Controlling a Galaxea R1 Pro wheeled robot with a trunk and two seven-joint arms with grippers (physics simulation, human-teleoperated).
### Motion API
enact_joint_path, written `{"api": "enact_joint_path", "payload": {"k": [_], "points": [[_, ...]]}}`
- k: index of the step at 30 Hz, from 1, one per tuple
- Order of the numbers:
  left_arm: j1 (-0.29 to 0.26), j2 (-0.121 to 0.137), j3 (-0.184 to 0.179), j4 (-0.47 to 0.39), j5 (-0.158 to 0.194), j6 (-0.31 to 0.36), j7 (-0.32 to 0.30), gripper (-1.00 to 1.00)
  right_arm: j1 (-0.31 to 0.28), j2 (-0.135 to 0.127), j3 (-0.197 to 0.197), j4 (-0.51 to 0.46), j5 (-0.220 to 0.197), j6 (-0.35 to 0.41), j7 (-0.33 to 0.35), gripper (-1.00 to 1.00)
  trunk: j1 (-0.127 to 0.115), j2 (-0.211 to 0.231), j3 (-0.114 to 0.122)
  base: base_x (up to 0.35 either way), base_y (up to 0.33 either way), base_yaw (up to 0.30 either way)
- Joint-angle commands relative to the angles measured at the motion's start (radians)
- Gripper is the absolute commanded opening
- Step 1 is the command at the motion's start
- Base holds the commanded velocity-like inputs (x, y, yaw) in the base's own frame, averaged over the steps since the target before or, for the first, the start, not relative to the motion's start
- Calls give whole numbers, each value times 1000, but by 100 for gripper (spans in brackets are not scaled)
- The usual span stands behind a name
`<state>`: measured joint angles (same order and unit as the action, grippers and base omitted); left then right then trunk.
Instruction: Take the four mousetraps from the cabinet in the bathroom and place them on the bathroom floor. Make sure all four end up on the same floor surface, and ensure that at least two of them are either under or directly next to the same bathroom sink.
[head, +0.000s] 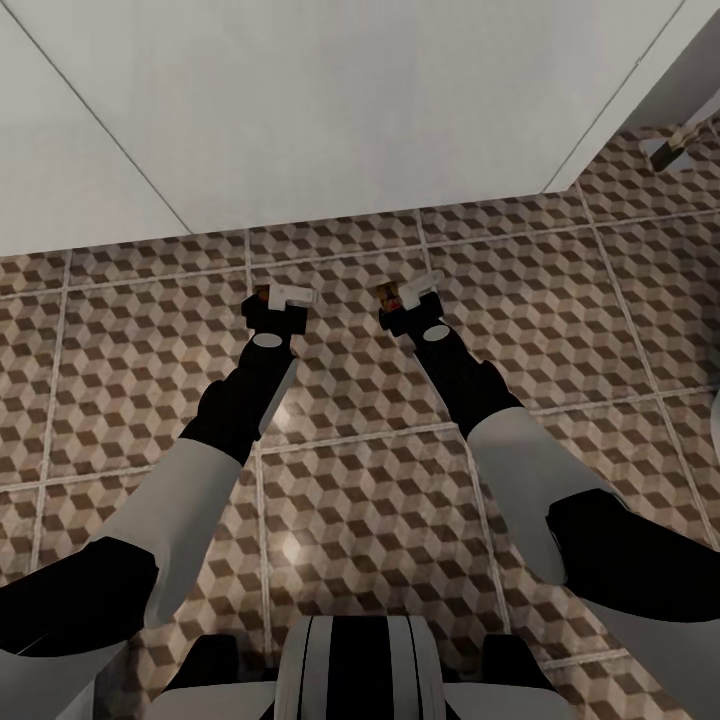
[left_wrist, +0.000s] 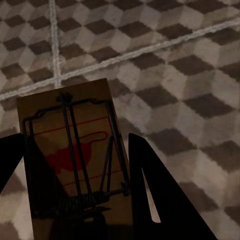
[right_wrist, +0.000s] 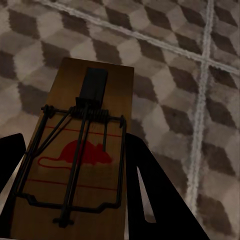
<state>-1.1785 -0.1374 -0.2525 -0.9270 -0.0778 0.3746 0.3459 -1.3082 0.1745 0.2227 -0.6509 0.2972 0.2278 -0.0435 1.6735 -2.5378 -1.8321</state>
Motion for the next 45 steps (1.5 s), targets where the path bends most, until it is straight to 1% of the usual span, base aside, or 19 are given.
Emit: {"api": "enact_joint_path", "payload": {"k": [1,11,26,45], "points": [[0,0,-2,-1,-10,9,2,-100,0,0,3,-1,8,7,-7,-100,0,0,0,9,0,0],[0,-1,-2,-1,-10,10,2,-100,0,0,3,-1,8,6,-7,-100,0,0,0,52,0,0],[0,-1,-2,-3,-10,9,2,-100,0,0,3,-1,8,-7,-8,-100,0,0,0,172,0,0],[1,-1,-2,-3,-10,9,2,-100,0,0,4,10,8,-7,-8,-100,0,0,0,10,0,0]]}}
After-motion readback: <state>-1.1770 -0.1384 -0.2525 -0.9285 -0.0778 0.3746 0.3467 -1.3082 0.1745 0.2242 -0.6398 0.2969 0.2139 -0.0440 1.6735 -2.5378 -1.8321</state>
